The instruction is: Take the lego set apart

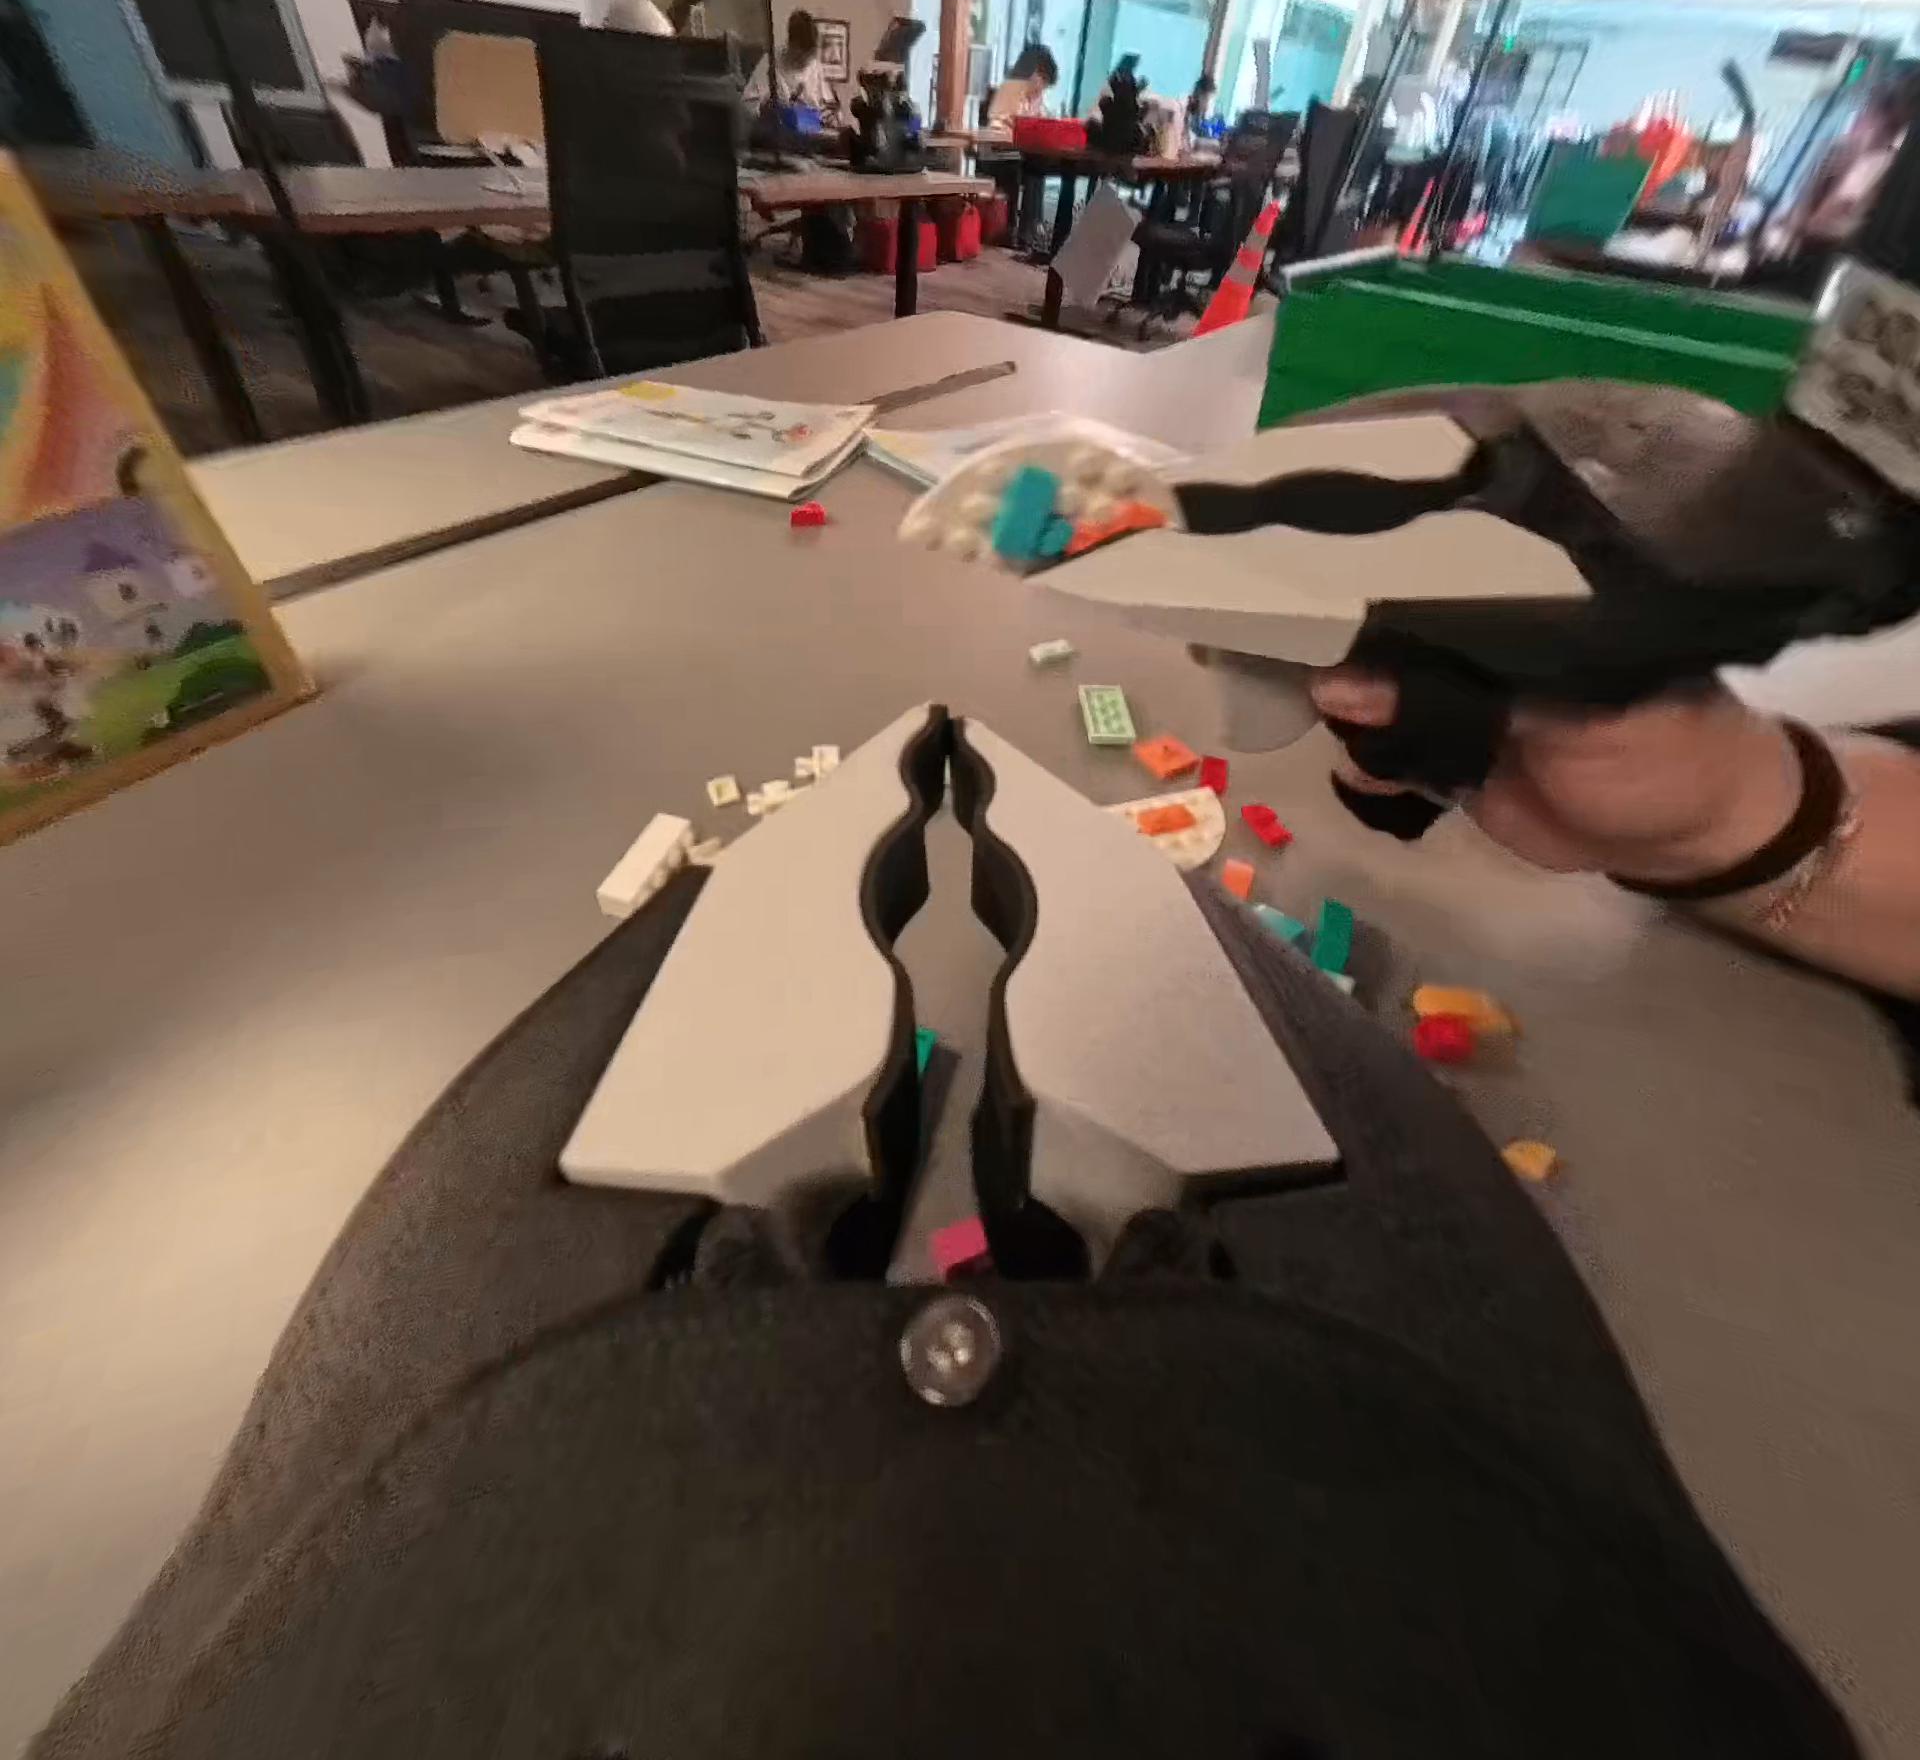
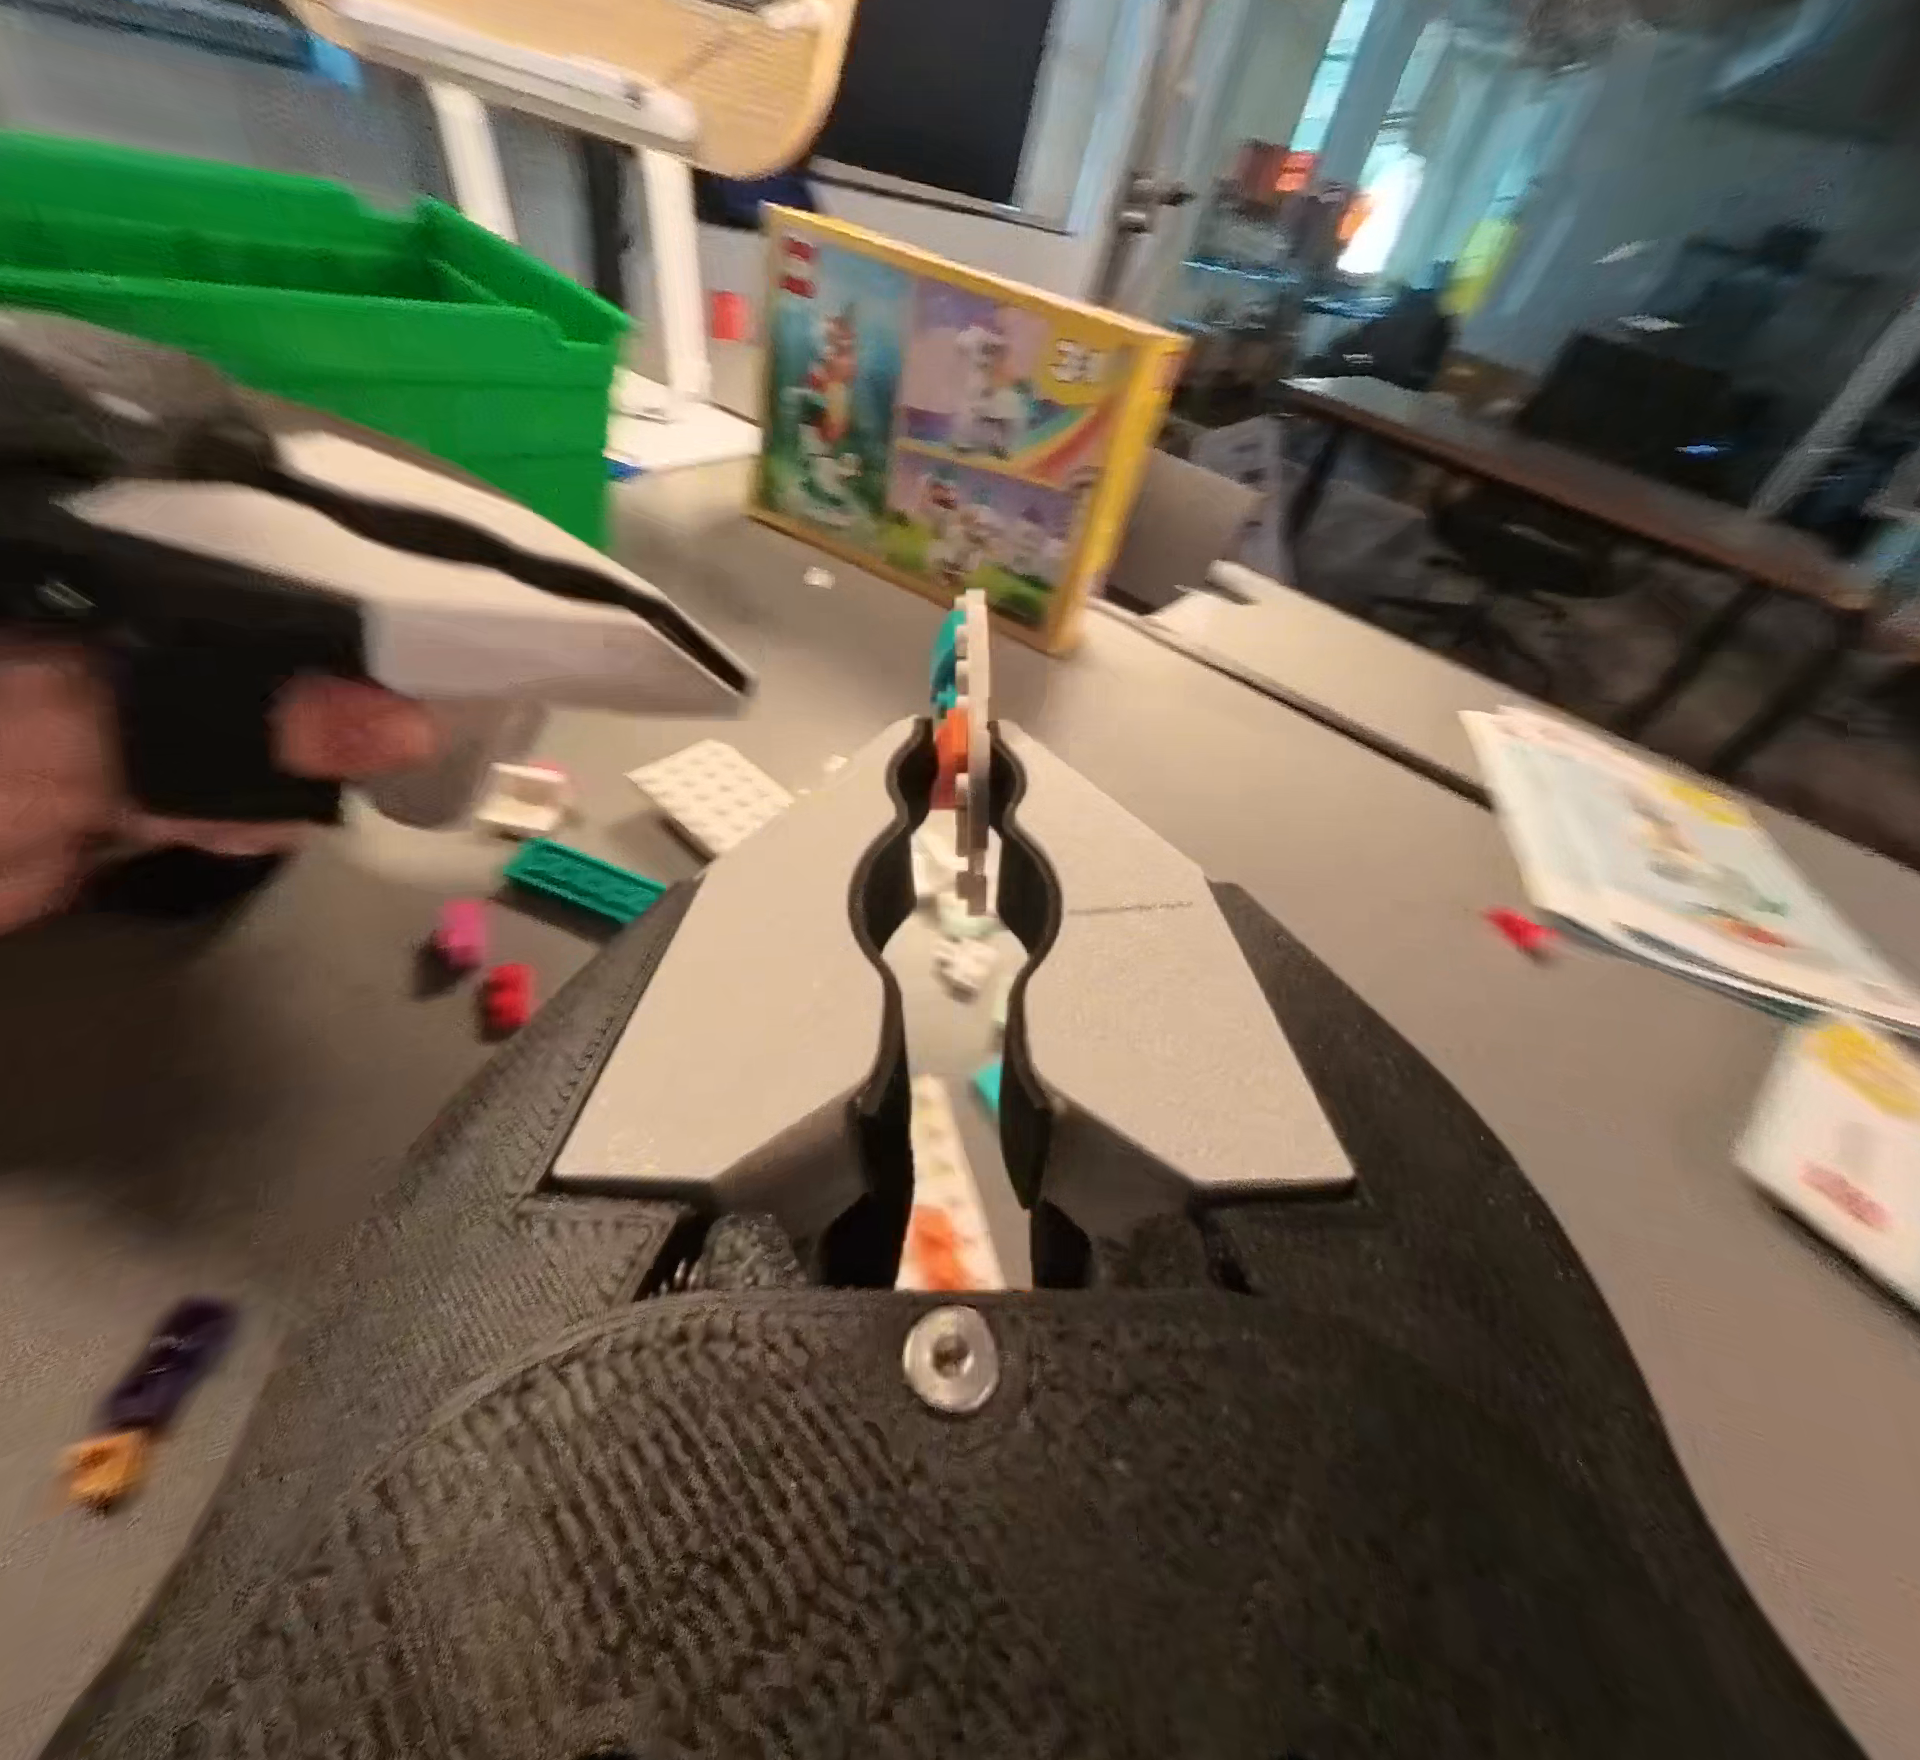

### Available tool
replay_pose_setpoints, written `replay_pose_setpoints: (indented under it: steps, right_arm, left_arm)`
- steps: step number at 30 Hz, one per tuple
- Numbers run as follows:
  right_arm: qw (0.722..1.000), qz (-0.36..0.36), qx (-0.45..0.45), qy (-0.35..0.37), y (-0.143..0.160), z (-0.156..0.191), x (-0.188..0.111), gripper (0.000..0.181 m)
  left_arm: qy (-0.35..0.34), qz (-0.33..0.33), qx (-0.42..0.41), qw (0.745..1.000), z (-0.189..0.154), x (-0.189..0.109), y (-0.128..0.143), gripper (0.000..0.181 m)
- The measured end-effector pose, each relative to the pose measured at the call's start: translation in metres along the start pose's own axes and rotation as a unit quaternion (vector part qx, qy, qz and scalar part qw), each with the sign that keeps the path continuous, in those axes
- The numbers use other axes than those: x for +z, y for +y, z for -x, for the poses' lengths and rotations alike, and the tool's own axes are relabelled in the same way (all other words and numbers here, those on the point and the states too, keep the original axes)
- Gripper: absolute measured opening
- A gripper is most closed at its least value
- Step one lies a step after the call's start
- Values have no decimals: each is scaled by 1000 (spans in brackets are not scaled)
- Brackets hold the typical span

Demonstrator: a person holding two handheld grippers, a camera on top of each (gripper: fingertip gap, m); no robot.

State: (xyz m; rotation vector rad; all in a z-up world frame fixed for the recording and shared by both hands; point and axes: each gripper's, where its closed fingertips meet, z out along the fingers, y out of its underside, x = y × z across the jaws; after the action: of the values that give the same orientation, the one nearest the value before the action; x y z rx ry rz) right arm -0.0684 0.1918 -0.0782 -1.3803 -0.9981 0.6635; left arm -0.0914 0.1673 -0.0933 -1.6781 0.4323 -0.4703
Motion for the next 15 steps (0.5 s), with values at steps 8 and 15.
replay_pose_setpoints:
  steps: [8,15]
  right_arm:
    - [988,-32,46,-144,-3,33,-6,8]
    - [945,-28,115,-305,-4,54,-29,17]
  left_arm:
    - [34,-79,61,994,-20,-7,-18,34]
    - [217,-83,-93,968,-37,-17,-24,41]
